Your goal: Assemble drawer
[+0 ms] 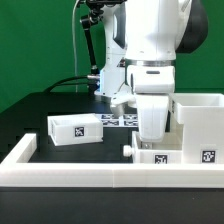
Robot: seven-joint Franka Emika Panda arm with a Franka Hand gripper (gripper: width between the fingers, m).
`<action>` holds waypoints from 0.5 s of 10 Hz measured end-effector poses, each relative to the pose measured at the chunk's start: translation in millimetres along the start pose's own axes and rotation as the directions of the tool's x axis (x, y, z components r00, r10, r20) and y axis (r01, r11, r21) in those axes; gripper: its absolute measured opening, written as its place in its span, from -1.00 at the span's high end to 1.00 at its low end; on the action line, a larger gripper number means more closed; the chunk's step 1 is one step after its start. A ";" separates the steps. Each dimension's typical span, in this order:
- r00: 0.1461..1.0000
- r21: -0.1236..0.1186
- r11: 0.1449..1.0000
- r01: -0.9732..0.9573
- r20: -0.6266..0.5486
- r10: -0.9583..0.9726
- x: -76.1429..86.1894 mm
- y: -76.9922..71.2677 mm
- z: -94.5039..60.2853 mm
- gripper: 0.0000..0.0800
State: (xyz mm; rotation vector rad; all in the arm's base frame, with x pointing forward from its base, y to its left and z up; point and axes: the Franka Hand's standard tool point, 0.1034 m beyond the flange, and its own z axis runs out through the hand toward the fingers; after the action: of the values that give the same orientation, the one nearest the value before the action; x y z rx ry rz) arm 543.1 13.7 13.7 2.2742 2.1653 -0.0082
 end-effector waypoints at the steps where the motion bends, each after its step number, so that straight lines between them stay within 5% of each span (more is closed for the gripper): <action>1: 1.000 0.000 1.000 0.003 -0.001 -0.003 2.0 -0.2 0.0 0.90; 5: 1.000 -0.017 1.000 0.001 -0.010 -0.001 7.0 1.3 -0.3 0.90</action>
Offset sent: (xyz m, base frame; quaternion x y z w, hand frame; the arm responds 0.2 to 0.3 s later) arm 0.0080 0.0194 0.0021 -0.0332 0.0071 -0.0287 0.9990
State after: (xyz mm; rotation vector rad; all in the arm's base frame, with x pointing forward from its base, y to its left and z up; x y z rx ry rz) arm 544.7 20.6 13.9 2.2690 2.1622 0.0217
